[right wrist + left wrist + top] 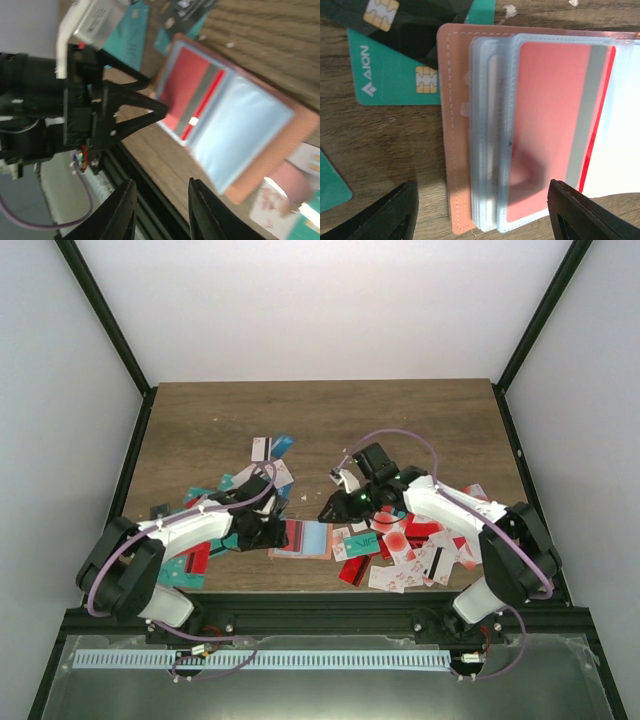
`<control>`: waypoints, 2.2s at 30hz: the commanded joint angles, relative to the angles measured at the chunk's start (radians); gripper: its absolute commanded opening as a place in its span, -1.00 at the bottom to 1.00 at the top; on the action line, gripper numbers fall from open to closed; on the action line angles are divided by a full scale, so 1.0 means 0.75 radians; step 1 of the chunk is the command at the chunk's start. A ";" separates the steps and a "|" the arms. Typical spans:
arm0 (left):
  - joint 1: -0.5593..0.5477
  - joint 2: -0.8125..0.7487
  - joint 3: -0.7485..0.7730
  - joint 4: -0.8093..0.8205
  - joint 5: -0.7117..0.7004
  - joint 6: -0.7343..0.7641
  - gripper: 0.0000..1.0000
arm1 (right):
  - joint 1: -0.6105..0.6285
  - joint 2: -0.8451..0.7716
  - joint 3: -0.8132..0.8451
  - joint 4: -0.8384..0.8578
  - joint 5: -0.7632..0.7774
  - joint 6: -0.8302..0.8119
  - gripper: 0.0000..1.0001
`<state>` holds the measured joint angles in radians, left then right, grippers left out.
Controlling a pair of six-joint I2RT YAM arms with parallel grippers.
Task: Put the credit cards into the card holder
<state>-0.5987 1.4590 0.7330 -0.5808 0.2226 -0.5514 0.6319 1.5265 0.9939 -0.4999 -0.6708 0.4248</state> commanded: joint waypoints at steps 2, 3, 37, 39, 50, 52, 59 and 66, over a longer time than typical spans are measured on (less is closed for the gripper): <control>0.030 -0.070 -0.039 0.022 0.018 -0.046 0.43 | 0.077 0.095 0.078 0.126 -0.198 0.070 -0.44; 0.037 -0.078 -0.046 0.018 0.019 -0.055 0.41 | 0.090 0.123 0.096 0.132 -0.201 0.076 -0.48; 0.119 -0.068 -0.212 0.254 0.204 -0.103 0.37 | 0.175 0.614 0.074 0.300 -0.140 0.084 -0.87; 0.119 -0.053 -0.220 0.282 0.243 -0.103 0.37 | 0.174 0.626 0.058 0.313 -0.142 0.085 -0.87; 0.119 -0.108 -0.202 0.351 0.400 -0.090 0.35 | 0.175 0.676 0.044 0.309 -0.118 0.079 -0.93; 0.120 -0.127 -0.196 0.351 0.425 -0.083 0.31 | 0.174 0.676 0.040 0.315 -0.118 0.082 -0.93; 0.118 -0.181 -0.172 0.343 0.471 -0.050 0.12 | 0.174 0.673 0.064 0.310 -0.112 0.092 -0.93; 0.117 -0.211 -0.156 0.350 0.520 -0.016 0.05 | 0.174 0.681 0.081 0.316 -0.118 0.110 -0.93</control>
<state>-0.4965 1.3155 0.5926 -0.3691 0.5072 -0.5930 0.7475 1.9820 1.0519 -0.2520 -0.8295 0.4961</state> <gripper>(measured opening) 0.535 0.035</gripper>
